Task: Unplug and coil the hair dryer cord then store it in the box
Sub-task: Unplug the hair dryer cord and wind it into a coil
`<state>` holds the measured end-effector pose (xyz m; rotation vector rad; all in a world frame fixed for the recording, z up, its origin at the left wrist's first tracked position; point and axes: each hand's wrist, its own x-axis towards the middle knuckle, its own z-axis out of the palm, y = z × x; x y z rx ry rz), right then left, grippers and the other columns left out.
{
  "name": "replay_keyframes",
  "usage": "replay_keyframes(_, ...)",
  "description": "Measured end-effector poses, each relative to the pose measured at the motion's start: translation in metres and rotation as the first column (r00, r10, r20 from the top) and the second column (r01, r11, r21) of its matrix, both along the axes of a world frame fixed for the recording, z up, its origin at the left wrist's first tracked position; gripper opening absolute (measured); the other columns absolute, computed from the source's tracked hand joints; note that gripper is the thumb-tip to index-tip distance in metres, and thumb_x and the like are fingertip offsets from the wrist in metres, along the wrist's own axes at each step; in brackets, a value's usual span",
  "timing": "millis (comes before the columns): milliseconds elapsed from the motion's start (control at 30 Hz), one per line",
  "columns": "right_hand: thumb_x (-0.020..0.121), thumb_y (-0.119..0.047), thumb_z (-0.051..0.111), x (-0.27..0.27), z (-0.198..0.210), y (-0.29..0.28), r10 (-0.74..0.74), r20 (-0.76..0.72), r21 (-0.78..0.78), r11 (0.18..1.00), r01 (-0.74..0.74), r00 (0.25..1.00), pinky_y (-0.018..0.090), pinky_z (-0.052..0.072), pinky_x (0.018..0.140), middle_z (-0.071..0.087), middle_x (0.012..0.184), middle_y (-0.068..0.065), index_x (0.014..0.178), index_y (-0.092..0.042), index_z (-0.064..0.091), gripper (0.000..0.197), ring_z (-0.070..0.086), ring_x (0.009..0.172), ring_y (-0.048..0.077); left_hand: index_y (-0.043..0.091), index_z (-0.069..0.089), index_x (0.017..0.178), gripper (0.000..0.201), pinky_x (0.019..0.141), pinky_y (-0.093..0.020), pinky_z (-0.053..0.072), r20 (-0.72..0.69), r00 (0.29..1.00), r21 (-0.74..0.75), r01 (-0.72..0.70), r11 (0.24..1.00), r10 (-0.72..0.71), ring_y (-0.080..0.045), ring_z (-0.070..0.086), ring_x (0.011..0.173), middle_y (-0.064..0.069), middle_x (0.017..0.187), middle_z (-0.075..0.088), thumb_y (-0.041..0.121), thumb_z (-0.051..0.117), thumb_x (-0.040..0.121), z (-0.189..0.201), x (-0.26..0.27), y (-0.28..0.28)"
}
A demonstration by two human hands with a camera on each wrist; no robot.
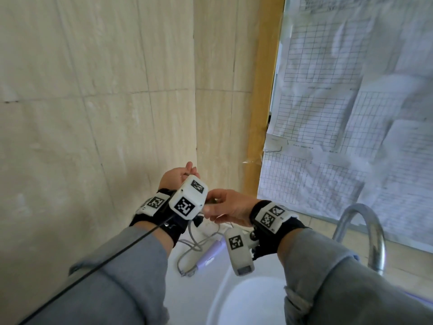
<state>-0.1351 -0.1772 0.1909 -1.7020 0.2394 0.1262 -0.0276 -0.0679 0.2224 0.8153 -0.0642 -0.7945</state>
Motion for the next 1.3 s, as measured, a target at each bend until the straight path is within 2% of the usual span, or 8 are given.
replay_keyframes(200,0.085,-0.015,0.063,0.017,0.000,0.014,-0.156,0.040,-0.226,0.961,0.161,0.987,0.021,0.033,0.049,0.047,0.051,-0.002,0.075,-0.013,0.062,0.010,0.038,0.050,0.012,-0.002,0.044,0.130,0.036,0.091,-0.028,0.039,0.008,1.000,0.046,0.014,0.999,-0.014,-0.021,0.052,0.116,-0.009,0.141,0.050,0.008,0.028,0.099,-0.002,-0.005,0.006)
replay_keyframes(367,0.082,-0.036,0.065,0.023,0.002,0.017,-0.112,0.064,-0.433,0.892,0.129,0.992,0.021,0.041,0.057,0.053,0.068,-0.010,0.080,-0.029,0.061,0.009,0.047,0.060,0.007,-0.008,0.051,0.089,0.023,0.109,-0.034,0.040,0.001,0.998,-0.080,-0.058,0.995,0.058,-0.022,0.062,0.085,-0.017,0.135,0.051,-0.004,0.028,0.094,0.005,-0.007,0.014)
replay_keyframes(500,0.088,-0.032,0.059,0.028,-0.002,0.027,-0.032,0.058,-0.416,0.908,0.053,0.998,0.021,0.038,0.054,0.050,0.060,-0.005,0.061,-0.034,0.069,0.028,0.043,0.054,0.009,-0.002,0.056,0.115,0.028,0.067,-0.012,0.057,-0.125,0.992,-0.087,-0.034,0.996,0.023,0.002,0.069,0.056,-0.014,0.145,0.046,0.000,0.036,0.096,0.010,-0.002,0.014)
replay_keyframes(633,0.092,-0.038,0.052,0.030,0.007,0.019,-0.137,0.101,-0.227,0.961,0.157,0.985,0.023,0.028,0.048,0.039,0.055,0.000,0.052,-0.026,0.067,0.045,0.030,0.047,0.012,0.002,0.041,0.138,0.055,0.105,-0.034,0.036,0.146,0.987,0.167,0.047,0.985,-0.072,-0.022,0.054,0.117,-0.011,0.144,0.046,0.038,0.031,0.099,0.001,0.014,0.023)
replay_keyframes(800,0.091,-0.040,0.050,0.038,0.018,0.005,-0.390,0.109,-0.158,0.901,0.403,0.914,0.017,0.024,0.041,0.040,0.049,0.000,0.068,-0.013,0.061,0.038,0.028,0.039,0.011,0.015,0.057,0.129,0.075,0.109,-0.029,0.029,0.568,0.636,0.678,-0.002,0.735,-0.522,-0.017,0.047,0.128,-0.003,0.136,0.056,0.069,0.031,0.084,-0.012,-0.003,0.023)
replay_keyframes(1000,0.084,-0.035,0.058,0.048,0.019,0.003,-0.514,0.016,0.016,0.858,0.514,0.858,0.021,0.026,0.039,0.039,0.035,-0.003,0.061,-0.011,0.063,0.033,0.029,0.032,0.012,0.002,0.061,0.117,0.047,0.096,-0.034,0.042,0.550,0.311,0.830,-0.105,0.547,-0.775,-0.023,0.057,0.105,-0.009,0.112,0.064,0.039,0.047,0.090,-0.022,-0.008,0.009)
replay_keyframes(1133,0.086,-0.036,0.061,0.046,0.023,-0.001,-0.469,0.051,0.189,0.872,0.452,0.882,0.022,0.037,0.041,0.046,0.047,0.000,0.082,-0.009,0.064,0.028,0.037,0.040,0.012,0.005,0.059,0.081,0.024,0.064,-0.019,0.049,0.628,0.615,0.612,-0.013,0.790,-0.477,-0.009,0.060,0.055,-0.006,0.069,0.055,0.006,0.041,0.096,-0.031,-0.004,0.005)
replay_keyframes(1300,0.086,-0.043,0.059,0.040,0.012,-0.009,-0.299,0.075,0.072,0.953,0.294,0.951,0.028,0.045,0.076,0.065,0.087,-0.002,0.099,-0.020,0.058,0.026,0.056,0.080,0.014,0.007,0.052,0.083,0.027,0.070,-0.021,0.044,0.330,0.936,0.246,0.040,0.969,-0.123,-0.007,0.040,0.036,0.007,0.036,0.042,0.012,0.032,0.101,-0.028,0.010,0.005)
